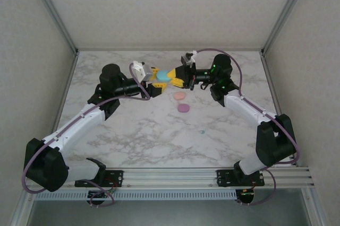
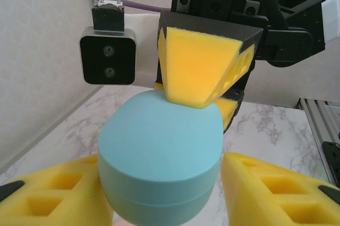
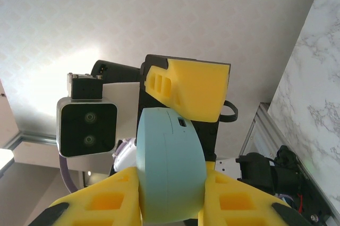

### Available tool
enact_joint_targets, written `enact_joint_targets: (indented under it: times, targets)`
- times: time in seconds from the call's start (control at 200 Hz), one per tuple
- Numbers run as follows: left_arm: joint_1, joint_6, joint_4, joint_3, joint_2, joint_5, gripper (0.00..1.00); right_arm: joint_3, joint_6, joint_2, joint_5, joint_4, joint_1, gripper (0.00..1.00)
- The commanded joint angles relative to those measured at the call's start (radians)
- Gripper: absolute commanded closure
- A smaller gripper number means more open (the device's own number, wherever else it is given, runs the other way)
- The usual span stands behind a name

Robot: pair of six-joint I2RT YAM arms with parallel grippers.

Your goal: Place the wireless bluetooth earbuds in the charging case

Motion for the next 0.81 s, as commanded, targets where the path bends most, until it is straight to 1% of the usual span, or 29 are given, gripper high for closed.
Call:
enact_joint_targets:
  times: [0.0, 0.345, 0.576, 0.656, 0.736, 0.761, 0.801]
  targets:
    - [-0.009, -0.016, 0.046, 0.014, 0.006, 0.031, 0.47, -0.012, -0.018, 0.009, 0.013, 0.029, -0.001, 0.85]
    - [-0.012, -0.034, 0.054, 0.028, 0.013, 0.044, 0.47, -0.01, -0.06, 0.004, 0.008, -0.01, -0.002, 0.84]
    - [-0.016, -0.023, 0.026, 0.039, 0.02, 0.046, 0.55, -0.01, -0.079, 0.003, 0.011, -0.031, -0.002, 0.84]
    - [-0.018, -0.015, 0.016, 0.04, 0.02, 0.043, 0.59, -0.011, -0.082, 0.002, 0.012, -0.038, -0.002, 0.84]
    - [-0.018, 0.005, -0.018, 0.048, 0.018, 0.032, 0.64, -0.002, -0.14, -0.009, 0.021, -0.124, -0.002, 0.8]
    - [-0.02, 0.016, -0.032, 0.052, 0.017, 0.028, 0.65, 0.006, -0.171, -0.015, 0.026, -0.168, -0.002, 0.78]
    - [-0.023, 0.037, -0.067, 0.058, 0.015, 0.02, 0.66, 0.02, -0.259, -0.029, 0.041, -0.289, -0.003, 0.73]
